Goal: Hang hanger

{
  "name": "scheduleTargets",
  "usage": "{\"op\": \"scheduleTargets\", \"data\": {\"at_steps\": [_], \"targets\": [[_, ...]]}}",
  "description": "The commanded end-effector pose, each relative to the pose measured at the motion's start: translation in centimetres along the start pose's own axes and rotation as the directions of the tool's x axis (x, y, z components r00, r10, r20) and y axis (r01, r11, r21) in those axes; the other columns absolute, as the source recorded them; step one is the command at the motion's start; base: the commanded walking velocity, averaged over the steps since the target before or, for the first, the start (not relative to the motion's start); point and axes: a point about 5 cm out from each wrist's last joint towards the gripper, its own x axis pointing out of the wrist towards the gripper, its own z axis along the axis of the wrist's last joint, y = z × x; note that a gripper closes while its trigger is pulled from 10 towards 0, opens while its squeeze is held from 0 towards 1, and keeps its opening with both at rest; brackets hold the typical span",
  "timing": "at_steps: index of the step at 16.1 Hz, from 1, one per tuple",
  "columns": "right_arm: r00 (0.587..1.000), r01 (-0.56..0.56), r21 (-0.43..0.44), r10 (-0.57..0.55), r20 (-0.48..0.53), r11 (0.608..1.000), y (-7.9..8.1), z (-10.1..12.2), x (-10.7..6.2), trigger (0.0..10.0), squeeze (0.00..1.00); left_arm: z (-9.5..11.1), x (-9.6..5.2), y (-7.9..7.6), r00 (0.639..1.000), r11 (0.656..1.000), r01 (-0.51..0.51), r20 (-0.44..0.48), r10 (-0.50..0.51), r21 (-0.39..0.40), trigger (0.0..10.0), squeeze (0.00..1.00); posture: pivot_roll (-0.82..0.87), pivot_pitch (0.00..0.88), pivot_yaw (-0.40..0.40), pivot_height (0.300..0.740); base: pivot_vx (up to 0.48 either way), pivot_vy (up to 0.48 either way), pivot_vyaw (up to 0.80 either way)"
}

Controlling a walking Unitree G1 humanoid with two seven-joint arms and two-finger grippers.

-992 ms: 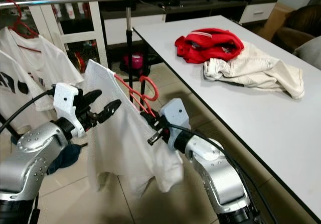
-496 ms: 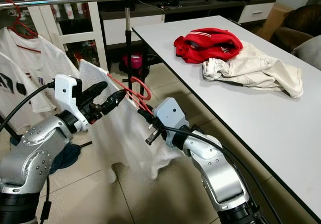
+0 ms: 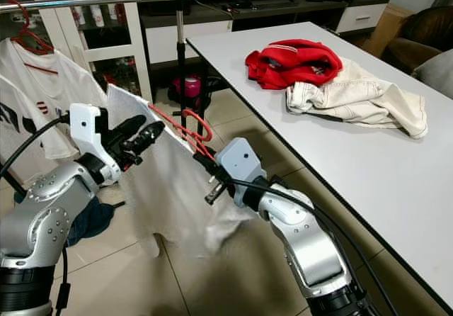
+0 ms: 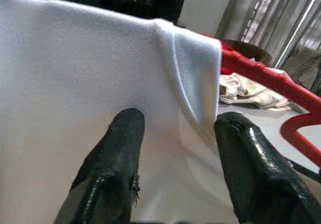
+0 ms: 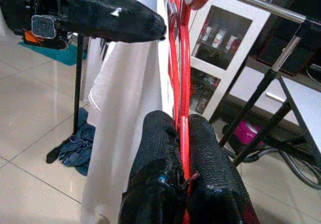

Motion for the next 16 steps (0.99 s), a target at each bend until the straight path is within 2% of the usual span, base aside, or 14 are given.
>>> {"op": "scheduleTargets", "data": {"at_steps": [1,16], "targets": [[0.999,-0.001,-0.023,0.002,0.044,1.0,-0.15,0.88,-0.02,0.0,0.0,0.29,0.2,-0.09,1.0,1.0,0.007,0.006,-0.007,0.006,0.0,0.0,-0.14,0.0,-0.043,0.74,0.0,0.0,0.0],[0.999,-0.006,-0.034,0.007,0.04,0.999,-0.3,0.81,0.04,0.0,0.0,0.51,0.45,-0.02,0.999,1.0,0.015,0.033,-0.015,0.013,0.0,0.0,-0.14,0.0,-0.046,0.74,0.0,0.0,0.0]]}}
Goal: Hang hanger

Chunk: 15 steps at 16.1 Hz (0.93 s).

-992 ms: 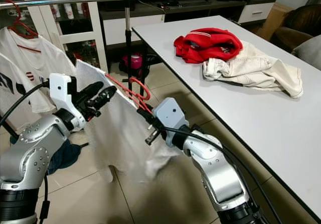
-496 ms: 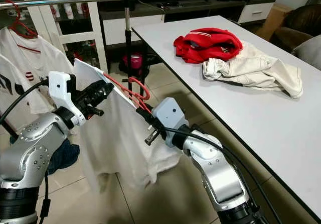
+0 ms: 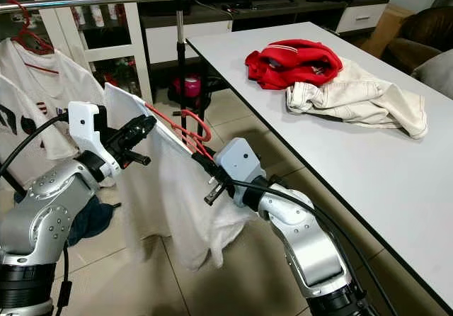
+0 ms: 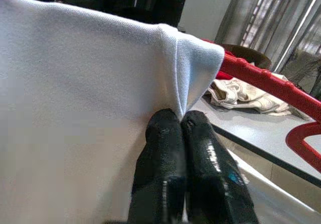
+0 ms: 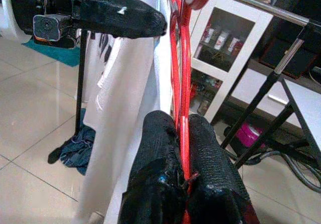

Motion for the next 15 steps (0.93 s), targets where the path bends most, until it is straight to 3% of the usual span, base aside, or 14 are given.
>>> {"op": "scheduleTargets", "data": {"at_steps": [1,5,9,13,15], "targets": [[1.0,0.007,-0.034,-0.006,0.03,0.999,-0.4,0.7,0.0,0.0,0.0,0.4,0.3,-0.1,1.0,1.0,0.011,0.018,-0.011,0.01,0.0,0.0,-0.14,0.0,-0.046,0.74,0.0,0.0,0.0],[0.994,0.078,-0.057,-0.082,-0.079,0.995,-1.5,-0.8,-0.1,0.0,0.0,0.5,-0.1,0.0,1.0,0.999,0.015,0.01,-0.015,0.033,0.0,0.0,-0.13,0.0,-0.05,0.74,0.0,0.0,0.0],[0.958,0.177,-0.058,-0.186,-0.22,0.982,-3.1,-3.0,-1.2,0.0,0.0,0.4,-0.6,-0.2,1.0,0.998,0.023,0.002,-0.023,0.05,0.0,0.0,-0.12,0.0,-0.066,0.74,0.0,0.0,0.0],[0.946,0.189,-0.061,-0.199,-0.258,0.98,-3.6,-3.8,-1.7,0.0,0.0,0.6,-0.9,0.1,1.0,0.998,0.005,0.004,-0.006,0.062,0.0,0.0,-0.12,0.0,-0.066,0.74,0.0,0.0,0.0],[0.961,0.122,-0.055,-0.132,-0.242,0.991,-3.1,-3.7,-1.9,0.0,0.0,1.5,-0.7,1.3,0.998,0.994,-0.05,0.034,0.046,0.1,0.0,0.0,-0.12,0.0,-0.062,0.74,0.0,0.0,0.0]]}}
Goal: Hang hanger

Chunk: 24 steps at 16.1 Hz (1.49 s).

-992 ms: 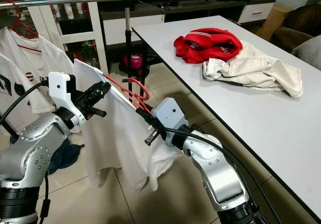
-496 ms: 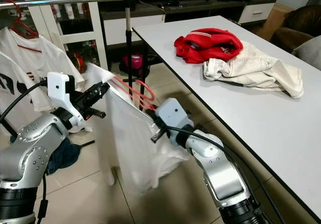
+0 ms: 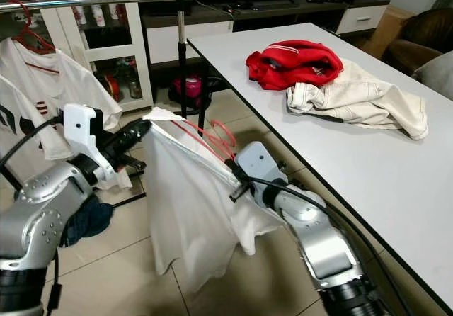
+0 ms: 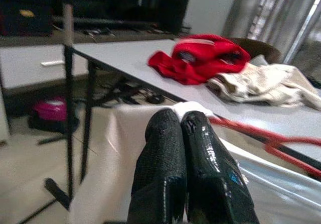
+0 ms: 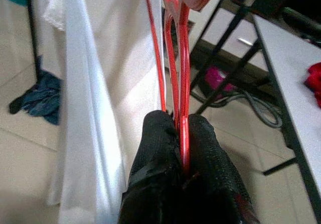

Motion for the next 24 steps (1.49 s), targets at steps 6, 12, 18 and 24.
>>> {"op": "scheduleTargets", "data": {"at_steps": [6,12,18,24], "targets": [[0.968,-0.249,-0.03,0.249,0.024,0.968,1.3,-0.2,-2.6,0.0,0.0,4.5,0.1,5.8,0.966,0.965,-0.236,0.139,0.219,0.115,0.0,0.0,-0.13,0.0,-0.053,0.74,0.0,0.0,0.0],[0.926,-0.369,0.028,0.365,0.097,0.929,2.2,0.2,-3.9,0.0,0.0,5.4,-0.1,9.9,0.911,0.922,-0.385,0.177,0.372,0.044,0.0,0.0,-0.15,0.0,-0.041,0.74,0.0,0.0,0.0],[0.896,-0.39,0.181,0.327,0.302,0.903,2.5,2.5,-4.1,0.0,0.0,1.8,1.1,9.2,0.952,0.95,-0.306,0.049,0.304,0.063,0.0,0.0,-0.15,0.0,-0.041,0.74,0.0,0.0,0.0],[0.926,0.014,0.482,-0.193,0.325,0.876,-1.2,3.8,-0.3,0.0,0.0,0.2,-0.5,-3.1,0.885,0.887,0.462,-0.054,-0.462,-0.003,0.0,0.0,-0.13,0.0,-0.051,0.74,0.0,0.0,0.0]]}}
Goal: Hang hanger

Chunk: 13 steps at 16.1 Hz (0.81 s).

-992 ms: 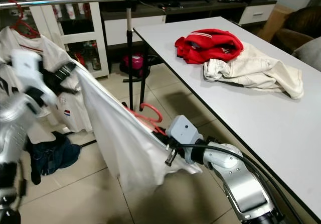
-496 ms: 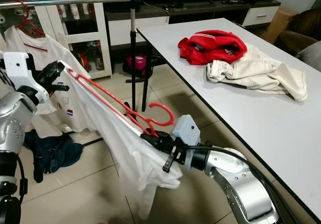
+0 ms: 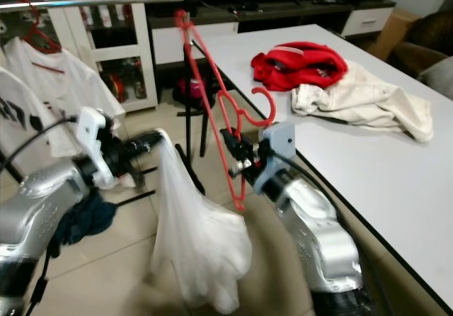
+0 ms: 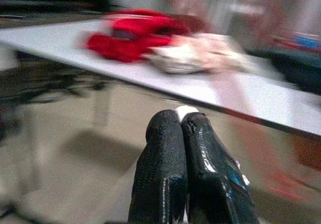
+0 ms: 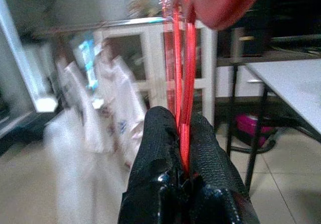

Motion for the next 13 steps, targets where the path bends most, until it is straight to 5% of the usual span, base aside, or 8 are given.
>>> {"op": "scheduleTargets", "data": {"at_steps": [1,3,6,7,8,10,12,13], "targets": [[0.999,0.035,-0.004,-0.034,0.028,0.999,-0.4,0.5,0.5,0.0,0.0,1.2,0.0,-1.8,0.993,0.993,0.117,0.02,-0.117,0.018,0.0,0.0,-0.12,0.0,-0.053,0.74,0.0,0.0,0.0],[0.997,0.069,-0.01,-0.068,0.038,0.998,-0.7,0.5,1.0,0.0,0.0,1.3,-0.5,-2.4,0.993,0.993,0.12,0.011,-0.12,0.012,0.0,0.0,-0.11,0.0,-0.059,0.74,0.0,0.0,0.0],[0.992,0.129,-0.028,-0.129,0.009,0.991,-1.6,0.2,0.6,0.0,0.0,0.8,-1.5,-0.4,0.992,0.992,-0.128,0.006,0.128,0.013,0.0,0.0,-0.11,0.0,-0.057,0.74,0.0,0.0,0.0],[0.99,0.137,-0.04,-0.138,-0.014,0.99,-1.6,-0.2,0.2,0.0,0.0,0.8,-1.9,0.6,0.969,0.968,-0.248,0.014,0.247,0.033,0.0,0.0,-0.11,0.0,-0.056,0.74,0.0,0.0,0.0],[0.987,0.146,-0.034,-0.148,-0.06,0.989,-1.4,-1.1,-0.5,10.0,0.0,1.0,-2.5,2.0,0.902,0.902,-0.431,0.051,0.429,0.04,10.0,0.0,-0.11,0.0,-0.064,0.74,0.0,0.0,0.0],[0.985,0.139,-0.044,-0.143,-0.096,0.989,-1.0,-1.9,-1.5,10.0,0.0,0.6,-2.9,2.6,0.833,0.833,-0.552,0.039,0.552,0.017,10.0,0.0,-0.11,0.0,-0.064,0.74,0.0,0.0,0.0],[0.966,0.235,-0.076,-0.242,-0.093,0.969,-1.3,-2.3,-2.4,10.0,0.0,0.3,-2.4,1.2,0.831,0.832,-0.554,0.058,0.553,0.003,10.0,0.0,-0.1,0.0,-0.073,0.74,0.0,0.0,-0.4],[0.948,0.315,-0.011,-0.315,-0.042,0.949,-1.7,-1.9,-2.6,10.0,0.0,0.0,-2.1,0.8,0.825,0.827,-0.562,0.06,0.562,-0.013,10.0,0.0,-0.1,0.0,-0.075,0.74,0.0,0.0,-0.8]]}}
